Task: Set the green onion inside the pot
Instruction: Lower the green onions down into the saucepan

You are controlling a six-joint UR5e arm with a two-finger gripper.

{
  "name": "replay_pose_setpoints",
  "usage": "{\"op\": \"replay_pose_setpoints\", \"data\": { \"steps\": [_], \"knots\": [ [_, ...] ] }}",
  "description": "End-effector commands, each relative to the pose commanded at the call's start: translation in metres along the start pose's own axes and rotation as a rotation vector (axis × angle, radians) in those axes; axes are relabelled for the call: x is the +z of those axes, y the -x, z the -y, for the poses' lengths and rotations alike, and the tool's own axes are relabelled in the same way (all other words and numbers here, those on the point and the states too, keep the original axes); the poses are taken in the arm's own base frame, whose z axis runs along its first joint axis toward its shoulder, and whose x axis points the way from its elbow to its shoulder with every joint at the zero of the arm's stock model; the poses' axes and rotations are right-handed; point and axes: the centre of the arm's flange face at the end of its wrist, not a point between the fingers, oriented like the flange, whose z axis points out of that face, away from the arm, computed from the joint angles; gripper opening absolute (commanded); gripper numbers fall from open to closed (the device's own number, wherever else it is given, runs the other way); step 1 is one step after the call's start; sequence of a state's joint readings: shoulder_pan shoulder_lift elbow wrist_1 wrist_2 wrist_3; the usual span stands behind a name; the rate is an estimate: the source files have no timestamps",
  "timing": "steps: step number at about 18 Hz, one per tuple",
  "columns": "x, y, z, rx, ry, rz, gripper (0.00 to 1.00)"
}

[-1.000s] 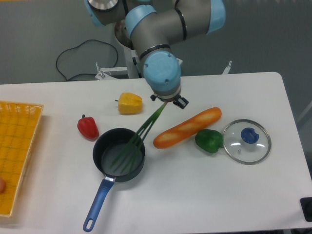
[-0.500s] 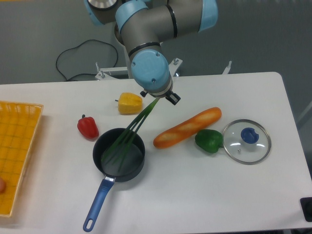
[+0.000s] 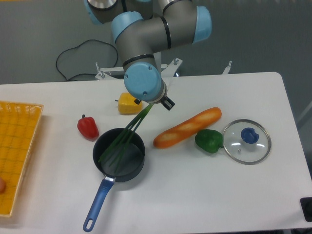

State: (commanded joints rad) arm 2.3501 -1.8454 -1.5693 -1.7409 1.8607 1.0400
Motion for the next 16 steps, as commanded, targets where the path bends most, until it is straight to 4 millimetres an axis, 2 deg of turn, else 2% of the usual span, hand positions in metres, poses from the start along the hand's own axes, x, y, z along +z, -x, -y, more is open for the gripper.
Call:
{"op": "replay_pose_setpoints", "data": {
  "steps": [10, 16],
  "knots": [
    [0.004, 0.000, 0.007, -0.002, 0.026, -0.002, 0.16],
    [0.009, 0.005, 0.031, -0.034, 0.043, -0.003, 0.16]
  ]
}}
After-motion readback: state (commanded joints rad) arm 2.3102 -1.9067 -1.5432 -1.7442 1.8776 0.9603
